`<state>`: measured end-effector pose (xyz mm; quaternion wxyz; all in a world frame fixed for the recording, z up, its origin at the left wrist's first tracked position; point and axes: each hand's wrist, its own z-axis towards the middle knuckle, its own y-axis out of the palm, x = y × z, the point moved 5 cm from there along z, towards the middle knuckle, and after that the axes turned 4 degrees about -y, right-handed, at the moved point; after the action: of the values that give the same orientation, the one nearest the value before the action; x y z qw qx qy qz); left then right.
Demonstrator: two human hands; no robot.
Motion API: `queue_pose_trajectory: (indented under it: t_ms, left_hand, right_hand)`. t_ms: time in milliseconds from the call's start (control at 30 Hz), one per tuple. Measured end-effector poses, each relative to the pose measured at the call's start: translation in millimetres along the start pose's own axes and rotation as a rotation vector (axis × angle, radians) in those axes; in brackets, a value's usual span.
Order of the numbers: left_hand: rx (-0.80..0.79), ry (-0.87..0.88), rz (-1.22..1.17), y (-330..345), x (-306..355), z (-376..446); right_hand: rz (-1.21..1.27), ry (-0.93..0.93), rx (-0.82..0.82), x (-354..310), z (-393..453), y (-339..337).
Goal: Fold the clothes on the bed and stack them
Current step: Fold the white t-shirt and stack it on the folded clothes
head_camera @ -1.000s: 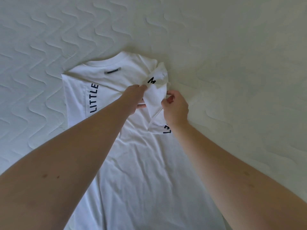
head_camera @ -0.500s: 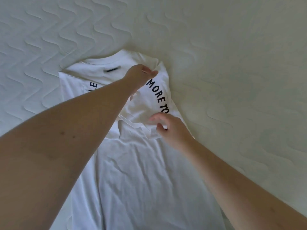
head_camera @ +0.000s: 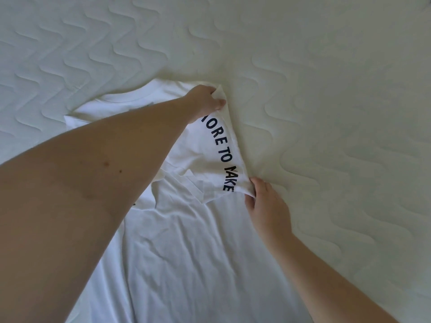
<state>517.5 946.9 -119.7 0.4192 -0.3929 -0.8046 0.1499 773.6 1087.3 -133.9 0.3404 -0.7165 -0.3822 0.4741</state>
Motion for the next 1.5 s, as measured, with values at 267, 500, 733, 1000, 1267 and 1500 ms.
queue_pose_trajectory:
  t_ms: [267, 500, 733, 1000, 1267, 1500]
  left_hand:
    - [-0.010, 0.054, -0.186, 4, -17, -6]
    - [-0.102, -0.063, 0.414, -19, -81, -51]
    - [-0.035, -0.035, -0.186, -41, -89, -76]
    - [-0.072, -0.390, 0.097, -62, -136, -98]
    - [-0.297, -0.282, -0.571, -37, -170, -126]
    - [0.152, -0.401, -0.839, -46, -197, -134]
  right_hand:
    - [-0.044, -0.019, 0.098, 15, -3, -5]
    - [-0.126, -0.016, 0.190, 11, -11, -2]
    - [-0.118, -0.092, 0.175, -4, -5, -4]
    - [-0.140, -0.157, 0.074, -15, -20, 6]
    - [-0.132, -0.087, 0.062, -5, -36, 11]
    - [-0.241, -0.107, -0.022, -1, -51, 17]
